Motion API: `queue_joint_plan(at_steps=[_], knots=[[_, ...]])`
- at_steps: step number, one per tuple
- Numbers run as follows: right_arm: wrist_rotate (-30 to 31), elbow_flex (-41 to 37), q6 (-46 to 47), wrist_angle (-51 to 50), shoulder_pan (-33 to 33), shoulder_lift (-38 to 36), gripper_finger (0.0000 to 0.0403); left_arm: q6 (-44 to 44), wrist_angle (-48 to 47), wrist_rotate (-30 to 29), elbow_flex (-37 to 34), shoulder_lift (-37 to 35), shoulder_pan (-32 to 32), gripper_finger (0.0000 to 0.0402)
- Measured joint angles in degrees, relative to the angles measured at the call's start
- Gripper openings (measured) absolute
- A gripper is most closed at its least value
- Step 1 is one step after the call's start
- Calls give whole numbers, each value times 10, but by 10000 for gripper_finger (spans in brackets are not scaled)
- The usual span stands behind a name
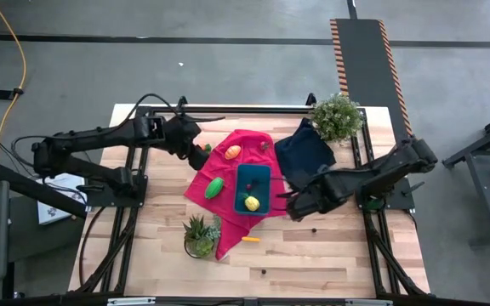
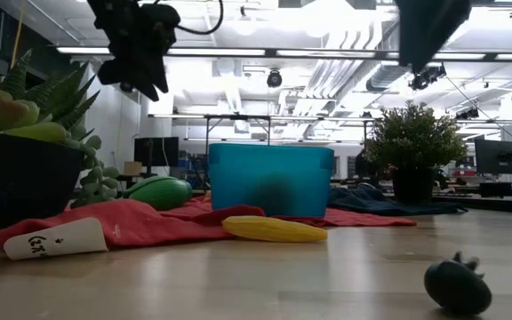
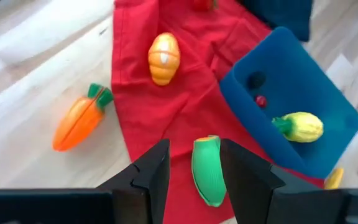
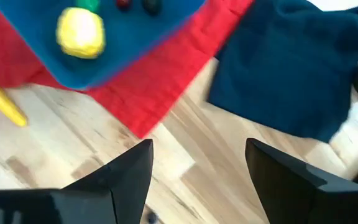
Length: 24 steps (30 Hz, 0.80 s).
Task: Pick and placing Produce into tupperware
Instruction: Put the green corn into the blue bin
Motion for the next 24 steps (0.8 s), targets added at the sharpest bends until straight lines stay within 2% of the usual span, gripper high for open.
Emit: queue_joint_plan(at_steps=[6,13,18,24], knots=[[-14,-127,36,83,4,-128,247,-32,0,6,0,35,-29,144],[-14,-254,90,188,16,-252,247,-63,-2,30,0,83,-62,226],[-15,-295,112,198,27,-289,247,-76,-1,42,0,119,-69,278],[-16,-303,107,199,27,-292,247,-82,20,67,0,164,-69,332]])
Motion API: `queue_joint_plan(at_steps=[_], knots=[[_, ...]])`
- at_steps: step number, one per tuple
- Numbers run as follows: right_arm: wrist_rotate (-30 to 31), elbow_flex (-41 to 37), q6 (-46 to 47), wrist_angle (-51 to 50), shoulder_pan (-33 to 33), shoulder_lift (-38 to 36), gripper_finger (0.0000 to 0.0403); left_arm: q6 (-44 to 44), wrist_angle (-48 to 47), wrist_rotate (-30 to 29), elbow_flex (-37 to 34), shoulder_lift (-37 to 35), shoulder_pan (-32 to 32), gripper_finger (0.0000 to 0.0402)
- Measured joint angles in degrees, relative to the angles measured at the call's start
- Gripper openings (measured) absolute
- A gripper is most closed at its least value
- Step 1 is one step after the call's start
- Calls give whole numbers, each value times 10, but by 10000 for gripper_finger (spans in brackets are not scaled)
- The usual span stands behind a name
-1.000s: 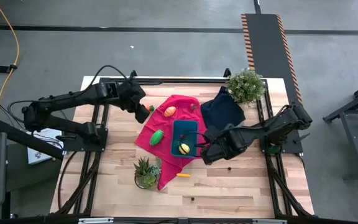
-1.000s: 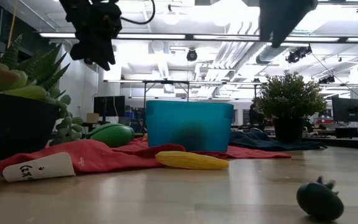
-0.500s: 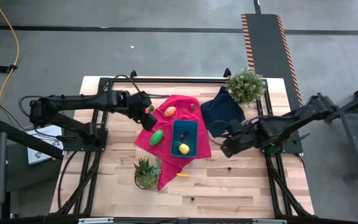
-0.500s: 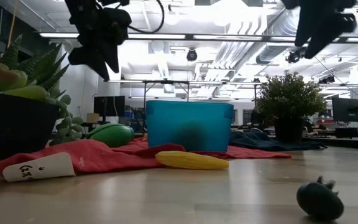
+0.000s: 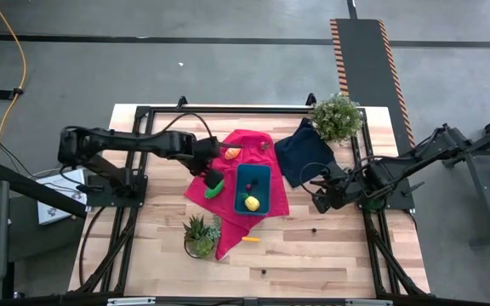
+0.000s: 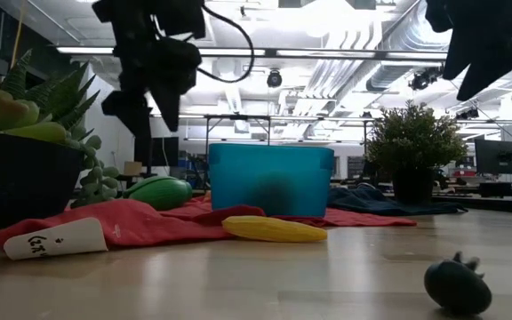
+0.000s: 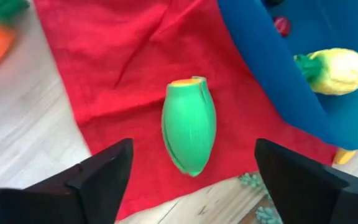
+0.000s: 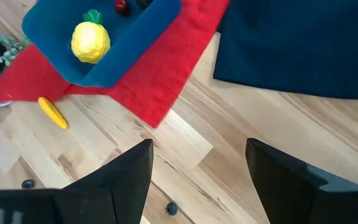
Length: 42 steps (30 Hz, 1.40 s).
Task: Pick and placing Produce into tupperware
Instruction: Put the green corn into the blue bin
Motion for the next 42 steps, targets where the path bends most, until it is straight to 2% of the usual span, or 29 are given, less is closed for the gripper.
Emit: queue_joint_plan(at_steps=[5,11,18,35,42], knots=[[0,0,-8,0,0,0,247,-4,31,32,0,31,0,358],[0,0,-9,-2,0,0,247,-1,37,39,0,65,-16,362],[3,0,-9,-5,0,0,247,0,37,8,0,98,-26,363],[4,0,-9,-9,0,1,247,-4,57,-7,0,154,-25,363],[4,0,-9,-9,0,1,247,-4,59,-8,0,156,-25,363]])
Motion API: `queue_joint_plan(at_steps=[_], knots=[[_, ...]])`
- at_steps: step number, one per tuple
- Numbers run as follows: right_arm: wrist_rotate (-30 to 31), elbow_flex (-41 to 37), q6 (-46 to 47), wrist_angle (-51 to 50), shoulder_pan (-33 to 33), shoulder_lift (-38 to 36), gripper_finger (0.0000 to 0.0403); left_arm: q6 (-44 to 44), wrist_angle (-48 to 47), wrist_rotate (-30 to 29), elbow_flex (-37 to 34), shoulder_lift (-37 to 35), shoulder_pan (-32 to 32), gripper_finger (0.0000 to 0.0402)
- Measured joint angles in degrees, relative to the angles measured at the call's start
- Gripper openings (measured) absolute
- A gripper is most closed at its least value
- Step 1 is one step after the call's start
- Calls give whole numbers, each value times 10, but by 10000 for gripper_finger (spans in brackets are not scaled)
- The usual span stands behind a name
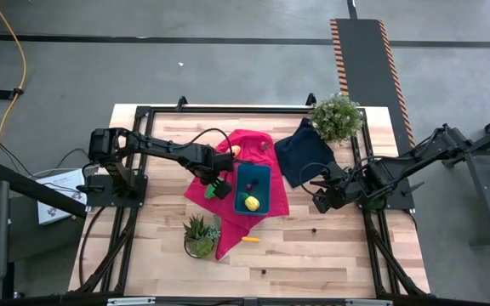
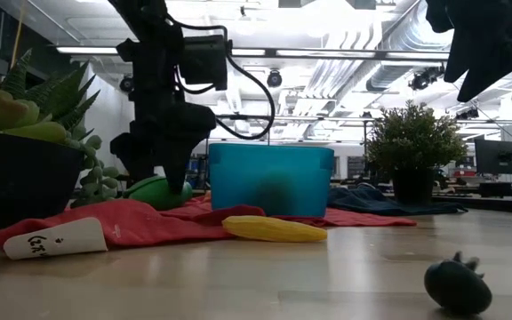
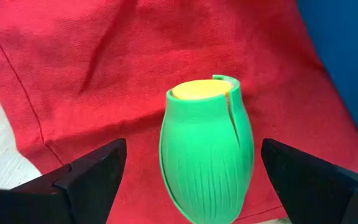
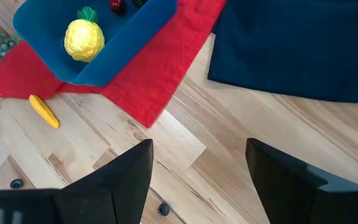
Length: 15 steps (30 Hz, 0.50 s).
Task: Pick and placing Produce into tupperware
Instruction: Put the green corn into the blue bin
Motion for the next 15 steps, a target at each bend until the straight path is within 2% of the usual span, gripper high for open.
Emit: queue_joint_plan(at_steps=[9,15], knots=[[0,0,0,-2,0,0,247,0,9,0,0,1,0,361],[2,0,0,-2,0,0,247,0,9,0,0,1,0,322]])
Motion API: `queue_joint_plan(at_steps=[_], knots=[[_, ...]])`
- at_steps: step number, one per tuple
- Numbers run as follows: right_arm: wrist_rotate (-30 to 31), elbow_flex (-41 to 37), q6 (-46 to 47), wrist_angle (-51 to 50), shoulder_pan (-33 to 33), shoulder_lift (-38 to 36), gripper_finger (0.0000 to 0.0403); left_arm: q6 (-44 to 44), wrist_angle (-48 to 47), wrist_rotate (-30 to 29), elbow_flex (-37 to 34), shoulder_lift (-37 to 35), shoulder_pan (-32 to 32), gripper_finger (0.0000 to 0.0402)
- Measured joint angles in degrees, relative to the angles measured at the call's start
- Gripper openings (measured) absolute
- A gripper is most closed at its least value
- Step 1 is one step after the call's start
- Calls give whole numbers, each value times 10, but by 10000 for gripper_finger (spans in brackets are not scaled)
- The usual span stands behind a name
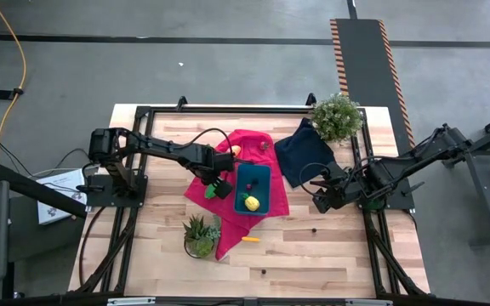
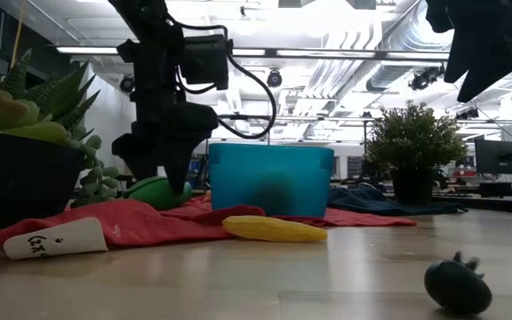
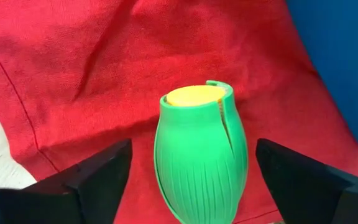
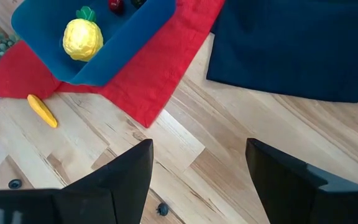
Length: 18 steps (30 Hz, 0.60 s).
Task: Pick and placing Produce into tupperware
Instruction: Put the green corn into the blue bin
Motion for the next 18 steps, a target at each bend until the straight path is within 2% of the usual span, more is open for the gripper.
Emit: queue_joint_plan(at_steps=[12,18], knots=[[2,0,0,0,0,0,247,0,-1,15,0,0,0,205],[3,0,0,0,0,0,247,0,-1,16,1,-1,0,192]])
